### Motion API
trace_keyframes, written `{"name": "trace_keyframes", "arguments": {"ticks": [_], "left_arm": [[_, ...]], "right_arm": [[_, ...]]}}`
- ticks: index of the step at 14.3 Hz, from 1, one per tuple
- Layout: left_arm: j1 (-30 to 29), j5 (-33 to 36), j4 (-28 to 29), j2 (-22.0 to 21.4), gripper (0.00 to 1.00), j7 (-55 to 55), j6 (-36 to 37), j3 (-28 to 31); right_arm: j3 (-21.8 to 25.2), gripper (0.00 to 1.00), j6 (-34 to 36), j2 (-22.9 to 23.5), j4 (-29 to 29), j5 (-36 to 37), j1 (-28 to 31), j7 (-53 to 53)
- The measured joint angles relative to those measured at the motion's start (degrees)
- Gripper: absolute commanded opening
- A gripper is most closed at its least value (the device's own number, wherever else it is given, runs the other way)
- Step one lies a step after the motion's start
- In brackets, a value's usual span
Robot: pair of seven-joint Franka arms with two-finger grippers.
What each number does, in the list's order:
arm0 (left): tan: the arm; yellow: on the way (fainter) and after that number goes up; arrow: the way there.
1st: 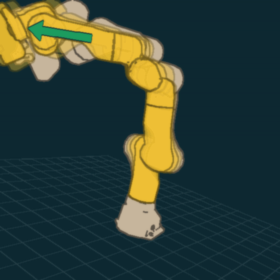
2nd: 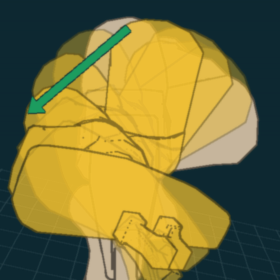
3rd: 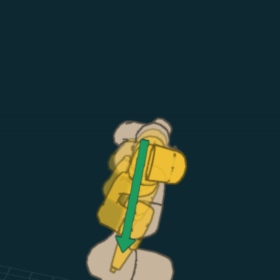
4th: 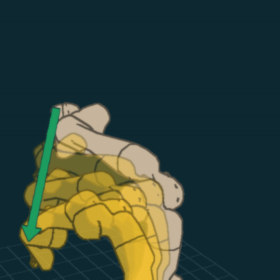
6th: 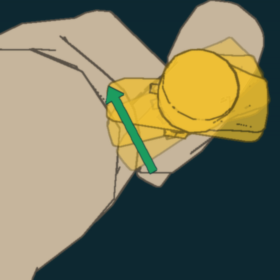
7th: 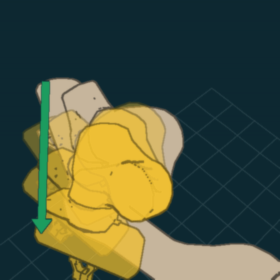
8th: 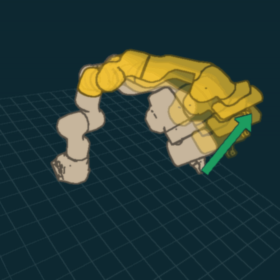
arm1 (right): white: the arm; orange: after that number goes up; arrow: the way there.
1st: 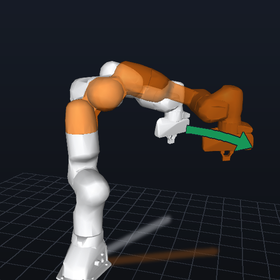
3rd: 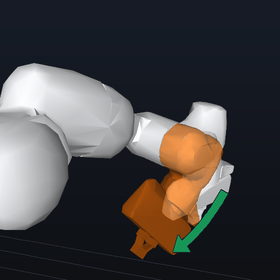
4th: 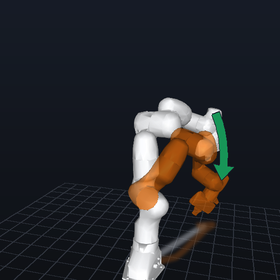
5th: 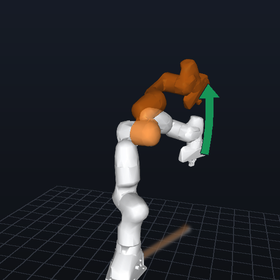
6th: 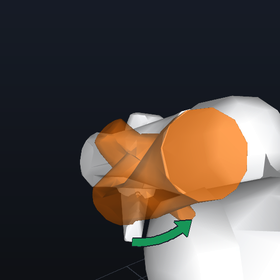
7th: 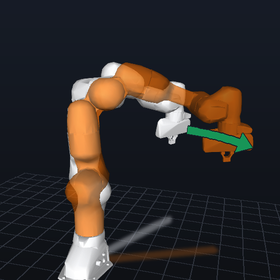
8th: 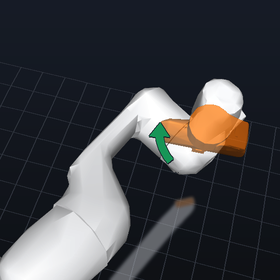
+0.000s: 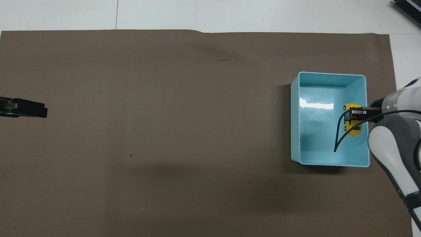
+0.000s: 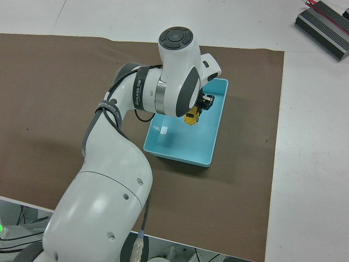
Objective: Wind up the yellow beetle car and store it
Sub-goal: 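Carry the car into the bin and lower it with the right gripper, then open the right gripper to release the car inside the bin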
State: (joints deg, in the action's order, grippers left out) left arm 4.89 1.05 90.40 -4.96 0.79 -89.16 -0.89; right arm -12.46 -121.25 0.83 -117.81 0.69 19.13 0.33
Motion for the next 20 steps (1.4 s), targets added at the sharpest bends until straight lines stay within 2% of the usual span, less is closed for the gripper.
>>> {"name": "trace_keyframes", "arguments": {"ticks": [10, 16, 20], "left_arm": [[0.0, 0.0, 0.0, 0.0, 1.00, 0.0, 0.0, 0.0], [0.0, 0.0, 0.0, 0.0, 1.00, 0.0, 0.0, 0.0], [0.0, 0.0, 0.0, 0.0, 1.00, 0.0, 0.0, 0.0]], "right_arm": [[-0.1, 0.00, -15.8, 1.3, -9.0, -0.1, -0.4, -1.9], [-0.2, 0.00, -17.3, 3.0, -10.7, -7.1, -1.2, -4.3], [-0.2, 0.00, -20.4, 3.7, -13.0, -7.7, -2.0, -5.2]]}}
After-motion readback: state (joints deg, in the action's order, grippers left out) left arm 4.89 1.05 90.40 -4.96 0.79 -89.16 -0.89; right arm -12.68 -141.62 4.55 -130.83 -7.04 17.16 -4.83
